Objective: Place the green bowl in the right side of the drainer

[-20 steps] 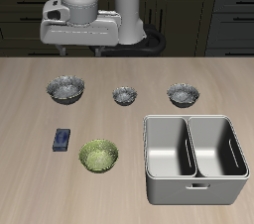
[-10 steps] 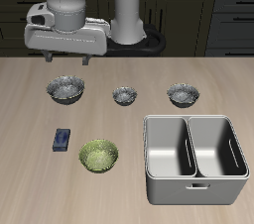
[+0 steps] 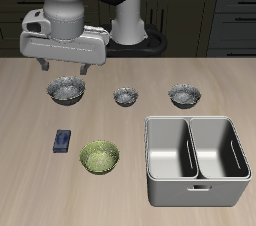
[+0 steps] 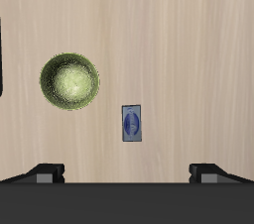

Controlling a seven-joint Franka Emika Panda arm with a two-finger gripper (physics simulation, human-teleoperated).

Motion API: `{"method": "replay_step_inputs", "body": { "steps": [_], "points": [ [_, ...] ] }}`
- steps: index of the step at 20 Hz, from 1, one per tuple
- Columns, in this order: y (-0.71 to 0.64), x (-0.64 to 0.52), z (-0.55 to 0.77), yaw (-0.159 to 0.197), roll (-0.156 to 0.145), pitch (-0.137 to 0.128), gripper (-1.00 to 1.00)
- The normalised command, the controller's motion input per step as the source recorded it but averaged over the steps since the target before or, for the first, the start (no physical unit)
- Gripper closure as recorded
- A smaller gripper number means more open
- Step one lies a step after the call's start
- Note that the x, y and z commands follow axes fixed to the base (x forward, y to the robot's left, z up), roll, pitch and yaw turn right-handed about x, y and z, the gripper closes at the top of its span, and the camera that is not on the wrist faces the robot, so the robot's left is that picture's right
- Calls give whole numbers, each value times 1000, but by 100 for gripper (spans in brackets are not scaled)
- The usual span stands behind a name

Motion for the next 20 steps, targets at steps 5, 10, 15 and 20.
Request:
{"method": "replay_step_inputs", "body": {
  "steps": [5,10,15,20],
  "points": [
    [-17,319,-49,-9,-7,7,-100],
    [-11,300,-13,-1,8,-9,-100],
    [-82,271,-57,-13,-23,-3,-100],
    [29,131,-160,9,-11,-16,-100]
  ]
}}
